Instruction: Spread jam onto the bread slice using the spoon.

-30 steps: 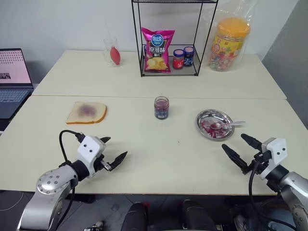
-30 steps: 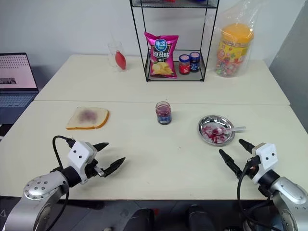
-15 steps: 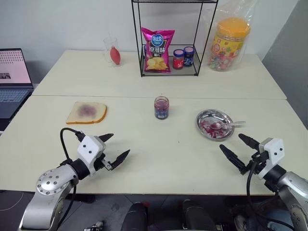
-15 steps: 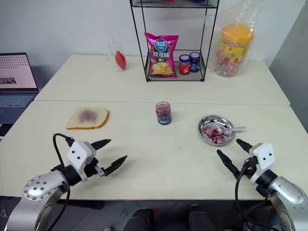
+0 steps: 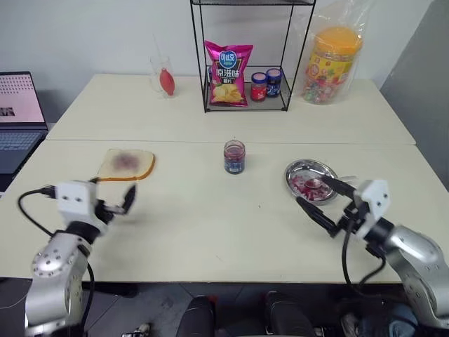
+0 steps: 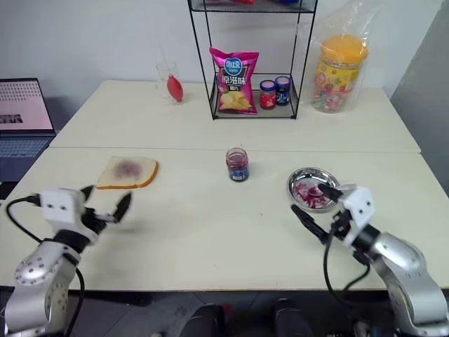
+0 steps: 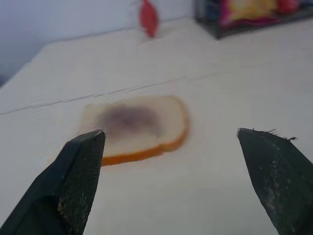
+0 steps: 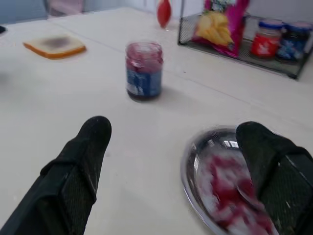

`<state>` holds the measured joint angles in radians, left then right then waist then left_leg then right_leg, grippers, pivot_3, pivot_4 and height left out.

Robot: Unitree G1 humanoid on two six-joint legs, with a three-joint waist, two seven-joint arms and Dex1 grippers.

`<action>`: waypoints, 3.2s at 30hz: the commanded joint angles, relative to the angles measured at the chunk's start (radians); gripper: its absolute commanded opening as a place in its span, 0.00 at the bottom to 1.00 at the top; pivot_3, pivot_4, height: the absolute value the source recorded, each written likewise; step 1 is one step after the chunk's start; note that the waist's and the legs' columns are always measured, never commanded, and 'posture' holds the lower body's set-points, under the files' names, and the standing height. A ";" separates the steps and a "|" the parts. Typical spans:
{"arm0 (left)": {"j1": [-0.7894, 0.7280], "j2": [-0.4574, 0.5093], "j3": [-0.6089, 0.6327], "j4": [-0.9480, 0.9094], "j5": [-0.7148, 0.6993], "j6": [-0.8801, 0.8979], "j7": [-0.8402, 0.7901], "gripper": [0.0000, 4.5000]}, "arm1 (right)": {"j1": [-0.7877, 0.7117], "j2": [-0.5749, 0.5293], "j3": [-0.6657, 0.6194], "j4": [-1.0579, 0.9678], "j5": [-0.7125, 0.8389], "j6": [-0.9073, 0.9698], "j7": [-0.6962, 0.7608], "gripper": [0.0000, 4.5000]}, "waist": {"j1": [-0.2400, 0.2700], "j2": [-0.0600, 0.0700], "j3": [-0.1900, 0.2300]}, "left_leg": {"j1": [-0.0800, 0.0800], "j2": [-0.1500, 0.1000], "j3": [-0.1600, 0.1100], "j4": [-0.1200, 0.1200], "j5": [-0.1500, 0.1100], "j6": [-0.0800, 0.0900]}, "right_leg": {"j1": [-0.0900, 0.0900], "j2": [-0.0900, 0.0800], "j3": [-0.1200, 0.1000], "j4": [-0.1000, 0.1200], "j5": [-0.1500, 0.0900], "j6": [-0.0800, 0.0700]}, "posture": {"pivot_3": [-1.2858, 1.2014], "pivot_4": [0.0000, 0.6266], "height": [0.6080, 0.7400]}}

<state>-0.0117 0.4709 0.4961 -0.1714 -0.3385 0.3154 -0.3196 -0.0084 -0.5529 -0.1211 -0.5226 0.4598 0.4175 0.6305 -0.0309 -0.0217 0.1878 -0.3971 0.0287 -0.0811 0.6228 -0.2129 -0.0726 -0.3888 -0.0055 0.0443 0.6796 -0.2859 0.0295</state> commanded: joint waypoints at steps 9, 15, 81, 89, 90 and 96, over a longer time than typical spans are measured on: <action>-0.390 0.121 0.099 0.548 -0.053 0.090 0.100 1.00 | -0.344 0.002 0.201 -0.044 0.065 0.343 -0.042 0.99 | 0.001 -0.003 0.000 | -0.003 0.000 -0.001 0.002 0.000 0.000 | -0.001 0.001 -0.001 -0.001 0.006 0.008 | 0.52 0.24 1.00; -0.544 0.148 0.027 0.782 -0.016 0.116 0.081 1.00 | -0.376 0.011 0.236 -0.036 0.044 0.343 -0.035 0.99 | 0.003 -0.004 0.000 | -0.003 -0.001 -0.001 0.001 0.000 0.000 | -0.001 0.000 -0.002 -0.002 0.006 0.008 | 0.52 0.24 1.00; -0.290 0.441 -0.538 -0.008 -0.277 0.381 -0.758 0.00 | -0.131 -0.239 -0.017 -0.154 0.240 0.242 0.281 1.00 | 0.006 -0.006 0.011 | -0.002 0.000 0.001 -0.001 0.000 -0.001 | -0.003 -0.001 0.000 -0.001 0.000 -0.002 | 0.52 0.24 1.00; -0.552 0.251 -0.759 0.380 0.028 -0.006 -0.892 0.00 | -0.045 -0.255 0.032 -0.224 0.210 0.233 0.241 1.00 | 0.011 -0.007 0.012 | -0.007 0.000 0.001 -0.001 -0.001 0.000 | -0.005 0.000 -0.001 -0.005 0.003 0.007 | 0.52 0.24 1.00; -0.567 0.237 -0.763 0.404 0.037 -0.020 -0.904 0.00 | -0.041 -0.258 0.037 -0.226 0.206 0.231 0.240 1.00 | 0.010 -0.007 0.012 | -0.008 0.000 0.000 0.000 -0.001 0.000 | -0.005 0.001 -0.001 -0.005 0.003 0.007 | 0.52 0.24 1.00; -0.602 0.184 -0.758 0.508 0.100 -0.107 -0.930 0.00 | -0.033 -0.263 0.050 -0.229 0.191 0.223 0.232 1.00 | -0.002 -0.007 0.012 | -0.011 0.000 0.001 0.002 -0.001 0.000 | -0.009 0.001 0.001 -0.003 0.004 0.009 | 0.52 0.24 1.00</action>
<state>-0.5993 0.6600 -0.2761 0.3251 -0.2562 0.2494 -1.2368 -0.0368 -0.8080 -0.0626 -0.7178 0.6486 0.6602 0.8667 -0.0331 -0.0291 0.1994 -0.4085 0.0287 -0.0799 0.6250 -0.2141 -0.0729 -0.3987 -0.0047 0.0451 0.6778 -0.2819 0.0384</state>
